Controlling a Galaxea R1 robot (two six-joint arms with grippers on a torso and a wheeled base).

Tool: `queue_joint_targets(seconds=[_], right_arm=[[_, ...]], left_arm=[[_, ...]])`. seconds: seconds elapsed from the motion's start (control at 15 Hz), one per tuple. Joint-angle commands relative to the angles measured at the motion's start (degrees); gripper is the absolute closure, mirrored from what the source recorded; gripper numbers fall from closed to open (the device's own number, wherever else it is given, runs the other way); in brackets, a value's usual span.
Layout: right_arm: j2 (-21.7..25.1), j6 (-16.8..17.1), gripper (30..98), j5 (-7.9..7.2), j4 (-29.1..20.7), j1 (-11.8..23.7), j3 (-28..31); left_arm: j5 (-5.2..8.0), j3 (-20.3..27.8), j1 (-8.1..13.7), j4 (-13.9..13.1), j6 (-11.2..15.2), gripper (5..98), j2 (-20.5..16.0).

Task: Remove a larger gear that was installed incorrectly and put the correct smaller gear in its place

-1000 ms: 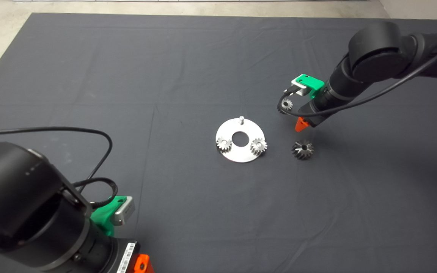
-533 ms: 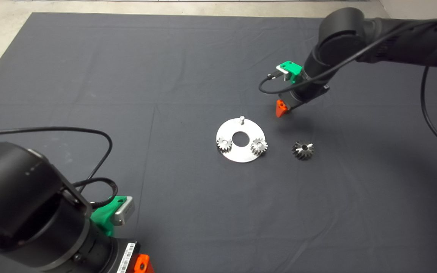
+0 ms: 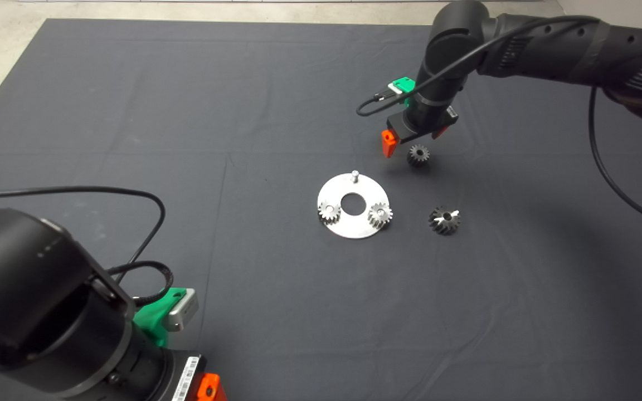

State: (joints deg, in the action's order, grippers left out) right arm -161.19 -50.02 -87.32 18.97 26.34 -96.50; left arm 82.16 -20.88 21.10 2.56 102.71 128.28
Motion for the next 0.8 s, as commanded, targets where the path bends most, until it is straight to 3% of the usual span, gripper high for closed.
queue_joint_targets(seconds=[0.0,0.27,0.73], right_arm=[[-1.8,-0.5,30.5,-6.37,-3.8,1.5,-6.7],[-1.4,-1.4,30.5,-6.28,-7.1,1.6,-12.9],[-0.9,-2.8,30.5,-6.28,-10.4,2.0,-13.1]], left_arm=[[0.01,0.7,0.3,-1.1,0.3,5.5,0.0],[-0.07,0.7,0.3,-1.1,0.3,5.5,0.0],[-0.25,0.7,0.3,-1.1,0.3,5.5,0.0]])
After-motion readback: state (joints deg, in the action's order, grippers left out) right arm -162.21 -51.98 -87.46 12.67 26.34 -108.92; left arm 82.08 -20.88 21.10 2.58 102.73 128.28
